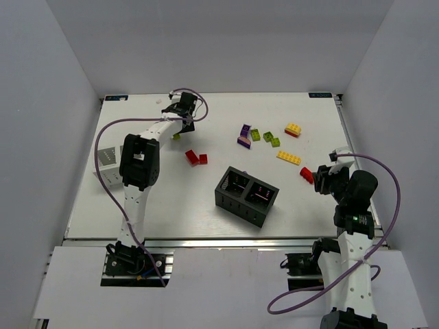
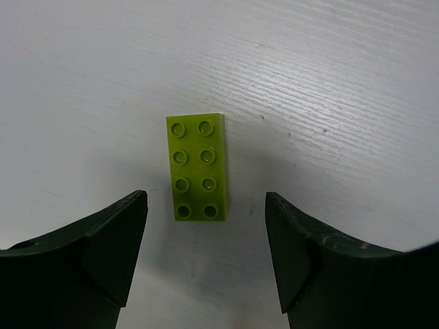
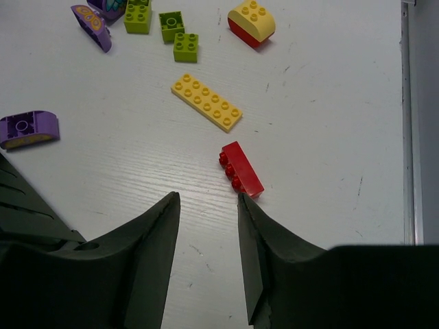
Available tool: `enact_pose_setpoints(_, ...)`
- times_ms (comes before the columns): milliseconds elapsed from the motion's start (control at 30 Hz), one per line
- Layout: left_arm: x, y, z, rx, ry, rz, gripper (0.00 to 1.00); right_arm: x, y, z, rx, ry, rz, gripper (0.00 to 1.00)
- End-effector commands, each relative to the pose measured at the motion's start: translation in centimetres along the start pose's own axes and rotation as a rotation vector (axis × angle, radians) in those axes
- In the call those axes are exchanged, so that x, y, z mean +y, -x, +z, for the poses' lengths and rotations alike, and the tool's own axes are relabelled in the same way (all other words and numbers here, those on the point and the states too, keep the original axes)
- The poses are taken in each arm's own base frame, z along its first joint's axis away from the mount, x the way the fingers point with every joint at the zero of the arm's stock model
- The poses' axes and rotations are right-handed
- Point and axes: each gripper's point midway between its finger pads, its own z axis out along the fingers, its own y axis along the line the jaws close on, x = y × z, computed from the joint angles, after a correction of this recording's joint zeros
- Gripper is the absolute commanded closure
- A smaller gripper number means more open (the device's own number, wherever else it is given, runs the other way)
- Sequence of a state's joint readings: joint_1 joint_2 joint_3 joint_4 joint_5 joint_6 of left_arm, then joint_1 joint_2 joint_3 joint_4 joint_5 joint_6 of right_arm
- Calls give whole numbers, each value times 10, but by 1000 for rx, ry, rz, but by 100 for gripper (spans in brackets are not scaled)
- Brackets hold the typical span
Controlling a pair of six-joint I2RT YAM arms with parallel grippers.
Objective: Sort the legos into containers by color
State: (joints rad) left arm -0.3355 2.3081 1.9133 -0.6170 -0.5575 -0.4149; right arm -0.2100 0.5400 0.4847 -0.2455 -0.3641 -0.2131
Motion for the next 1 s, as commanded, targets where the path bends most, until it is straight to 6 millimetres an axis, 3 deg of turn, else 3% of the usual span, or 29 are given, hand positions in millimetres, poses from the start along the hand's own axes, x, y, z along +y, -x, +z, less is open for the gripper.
enact_pose_setpoints(0,-1,17,4,-21,-42,-28,21,-6,20,-6,-45,-32,-13,55)
enact_pose_setpoints(167,7,9,22,14,-51,-51,24,-6,20,-5,-46,-35,-14,54)
enact_pose_setpoints(267,5,6,26,26,-79,-60,38,-6,20,-5,-46,-35,-14,54)
enact_pose_setpoints(433,-3,3,25,27,-129,-67,48,-7,20,-5,-46,-37,-13,54)
enact_pose_setpoints(567,-2,5,18,22,-171,-85,78,-7,20,-5,-44,-37,-12,54)
enact_pose_setpoints(667,-10,35,-16,-77,-305,-109,87,-5,20,-5,-47,-28,-17,55)
enact_pose_setpoints(700,-9,29,-25,-78,-339,-101,93,-5,20,-5,-48,-26,-18,55)
enact_pose_setpoints(733,-5,54,-57,-147,-394,-114,97,-4,20,-6,-48,-23,-18,55)
enact_pose_setpoints(767,-5,67,-73,-195,-436,-124,100,-3,20,-6,-50,-16,-20,55)
enact_pose_setpoints(800,-6,54,-84,-185,-490,-107,100,-2,20,-6,-51,-12,-21,55)
enact_pose_setpoints(833,2,62,-115,-253,-552,-110,100,0,21,-7,-55,-5,-25,55)
enact_pose_setpoints(867,9,86,-141,-338,-576,-128,100,0,22,-7,-58,-2,-26,55)
enact_pose_setpoints(900,13,85,-154,-359,-600,-120,100,0,21,-7,-56,-2,-26,55)
enact_pose_setpoints(933,30,86,-176,-400,-592,-136,100,2,22,-8,-61,3,-29,55)
enact_pose_setpoints(967,41,87,-185,-420,-570,-155,100,3,22,-8,-60,11,-28,55)
